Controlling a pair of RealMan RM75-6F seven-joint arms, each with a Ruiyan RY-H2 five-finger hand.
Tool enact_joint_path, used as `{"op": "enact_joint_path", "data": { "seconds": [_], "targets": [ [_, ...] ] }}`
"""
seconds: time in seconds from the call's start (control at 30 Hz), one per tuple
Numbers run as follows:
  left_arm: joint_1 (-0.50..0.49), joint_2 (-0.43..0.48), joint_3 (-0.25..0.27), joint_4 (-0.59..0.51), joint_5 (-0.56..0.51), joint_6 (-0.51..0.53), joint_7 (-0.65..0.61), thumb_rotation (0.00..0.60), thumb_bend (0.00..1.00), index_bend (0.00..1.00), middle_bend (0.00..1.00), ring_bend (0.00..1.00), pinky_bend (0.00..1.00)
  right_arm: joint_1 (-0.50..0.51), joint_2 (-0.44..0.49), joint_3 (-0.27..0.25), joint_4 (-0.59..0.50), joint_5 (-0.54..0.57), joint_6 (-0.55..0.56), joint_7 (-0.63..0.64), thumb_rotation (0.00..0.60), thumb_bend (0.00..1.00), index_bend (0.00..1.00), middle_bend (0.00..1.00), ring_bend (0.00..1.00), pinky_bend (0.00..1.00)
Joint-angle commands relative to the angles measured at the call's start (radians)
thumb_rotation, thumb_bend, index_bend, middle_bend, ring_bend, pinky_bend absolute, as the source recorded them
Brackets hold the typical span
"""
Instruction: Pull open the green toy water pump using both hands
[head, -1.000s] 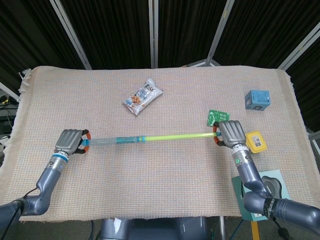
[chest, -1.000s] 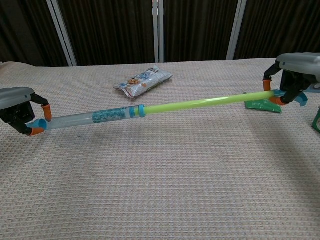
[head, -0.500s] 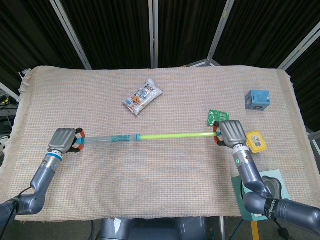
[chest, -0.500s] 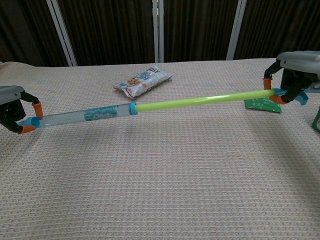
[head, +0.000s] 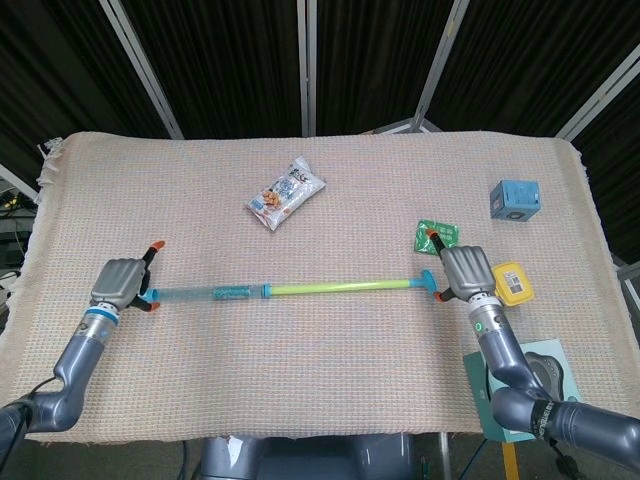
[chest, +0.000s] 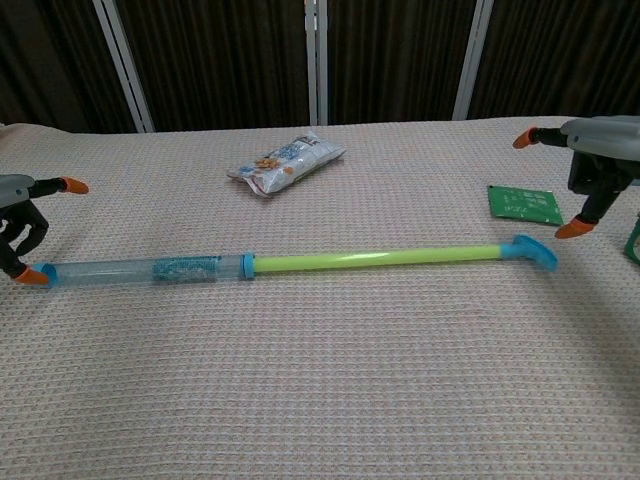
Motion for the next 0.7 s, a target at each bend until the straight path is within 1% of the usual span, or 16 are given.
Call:
{"op": "enact_joint_path", "data": {
  "seconds": [0.03,0.07,0.1,0.13,0.17,0.23,0.27,0.33,0.4,0.43,0.57,0.6,0.7],
  "targets": [
    [0.025,0.042,-0.007,-0.057,0.032,0.05,-0.036,0.6,0.0,0.0,0.24,0.35,0.53,-0.027,0.028,0.001,-0.041,-0.047,0.039,0.038,0.6,0.0,0.0,0.89,0.92,0.98],
    [0.034,0.057,-0.009,-0.078,0.047,0.071,-0.05,0.6,0.0,0.0,0.13,0.23,0.4,-0.04,0.041,0.0,-0.058,-0.073,0.056,0.056,0.6,0.0,0.0,0.85,0.88,0.95],
    [0.048,0.073,-0.011,-0.104,0.07,0.105,-0.066,0.6,0.0,0.0,0.08,0.16,0.31,-0.056,0.057,-0.002,-0.078,-0.109,0.08,0.081,0.6,0.0,0.0,0.77,0.81,0.87],
    [0.061,0.088,-0.01,-0.127,0.094,0.136,-0.08,0.6,0.0,0.0,0.02,0.07,0.19,-0.074,0.074,-0.007,-0.096,-0.152,0.104,0.109,0.6,0.0,0.0,0.68,0.73,0.76],
    [0.08,0.108,-0.006,-0.157,0.125,0.177,-0.096,0.6,0.0,0.0,0.0,0.02,0.09,-0.099,0.097,-0.016,-0.116,-0.211,0.138,0.147,0.6,0.0,0.0,0.62,0.67,0.67],
    [0.116,0.145,0.002,-0.217,0.179,0.258,-0.115,0.6,0.0,0.0,0.0,0.0,0.01,-0.147,0.139,-0.038,-0.141,-0.315,0.211,0.207,0.6,0.0,0.0,0.4,0.45,0.41],
    [0.153,0.182,0.017,-0.274,0.227,0.333,-0.115,0.6,0.0,0.0,0.0,0.0,0.0,-0.194,0.18,-0.064,-0.156,-0.392,0.28,0.241,0.6,0.0,0.0,0.33,0.36,0.32],
    [0.195,0.224,0.04,-0.343,0.273,0.403,-0.104,0.6,0.0,0.0,0.0,0.0,0.0,-0.246,0.222,-0.098,-0.165,-0.471,0.345,0.29,0.6,0.0,0.0,0.13,0.13,0.1],
    [0.221,0.248,0.057,-0.382,0.3,0.443,-0.089,0.6,0.0,0.0,0.0,0.0,0.0,-0.279,0.246,-0.116,-0.166,-0.511,0.383,0.318,0.6,0.0,0.0,0.03,0.03,0.01],
    [0.236,0.259,0.067,-0.401,0.316,0.464,-0.079,0.6,0.0,0.0,0.0,0.0,0.0,-0.299,0.257,-0.126,-0.164,-0.532,0.407,0.331,0.6,0.0,0.0,0.01,0.0,0.0],
    [0.284,0.285,0.112,-0.44,0.381,0.523,-0.046,0.6,0.0,0.0,0.0,0.0,0.0,-0.379,0.278,-0.156,-0.136,-0.605,0.516,0.369,0.6,0.0,0.0,0.0,0.0,0.0],
    [0.298,0.284,0.123,-0.439,0.407,0.545,-0.042,0.6,0.0,0.0,0.0,0.0,0.0,-0.404,0.279,-0.164,-0.123,-0.622,0.548,0.382,0.6,0.0,0.0,0.0,0.0,0.0],
    [0.325,0.269,0.139,-0.425,0.457,0.592,-0.035,0.6,0.0,0.0,0.0,0.0,0.0,-0.45,0.281,-0.182,-0.097,-0.647,0.591,0.389,0.6,0.0,0.0,0.0,0.0,0.0]
  ]
}}
